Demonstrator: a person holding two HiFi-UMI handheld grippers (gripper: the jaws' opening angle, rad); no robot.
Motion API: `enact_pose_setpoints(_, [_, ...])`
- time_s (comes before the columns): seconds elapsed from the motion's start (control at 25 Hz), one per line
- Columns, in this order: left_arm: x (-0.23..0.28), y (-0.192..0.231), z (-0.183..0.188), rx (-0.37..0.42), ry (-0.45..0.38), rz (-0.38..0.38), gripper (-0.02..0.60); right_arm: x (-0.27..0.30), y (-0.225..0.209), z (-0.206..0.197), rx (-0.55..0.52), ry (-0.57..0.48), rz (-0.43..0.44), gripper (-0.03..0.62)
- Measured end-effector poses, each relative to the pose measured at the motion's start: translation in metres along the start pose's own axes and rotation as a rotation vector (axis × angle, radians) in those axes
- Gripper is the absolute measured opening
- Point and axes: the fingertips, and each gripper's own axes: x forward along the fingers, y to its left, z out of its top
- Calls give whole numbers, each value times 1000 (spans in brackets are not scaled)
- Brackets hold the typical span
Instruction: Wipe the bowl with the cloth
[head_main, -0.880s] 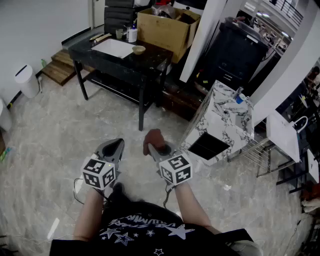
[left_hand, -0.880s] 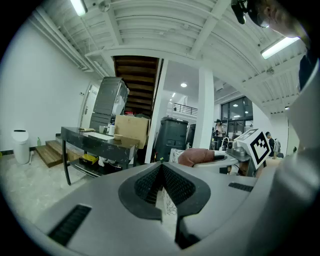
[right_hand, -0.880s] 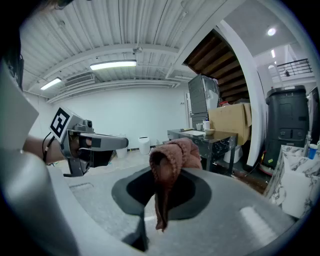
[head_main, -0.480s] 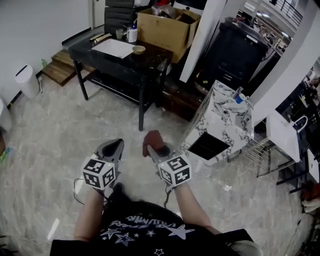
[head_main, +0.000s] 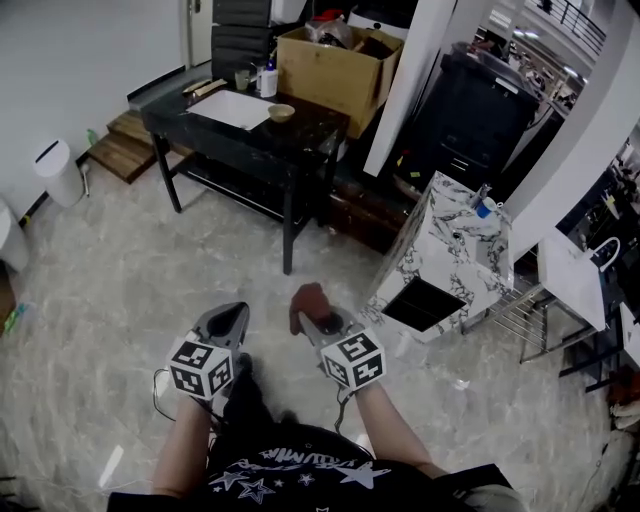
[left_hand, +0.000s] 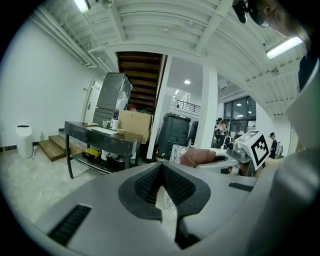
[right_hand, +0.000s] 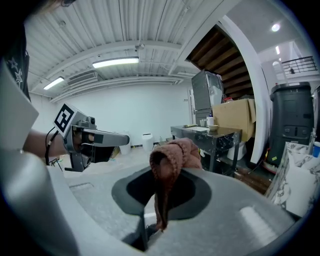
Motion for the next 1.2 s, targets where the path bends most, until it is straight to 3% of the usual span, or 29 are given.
enact_pose_setpoints(0.44, [52, 52, 8, -34, 19, -42, 8, 45, -45, 2, 58, 32, -74, 51])
enact_pose_setpoints(0.84, [141, 151, 52, -51, 20, -71, 8, 146, -116, 48, 59, 27, -111, 51])
enact_pose_setpoints(1.2, [184, 234, 82, -84, 22, -74, 8, 229, -151, 88, 75, 29, -123, 51])
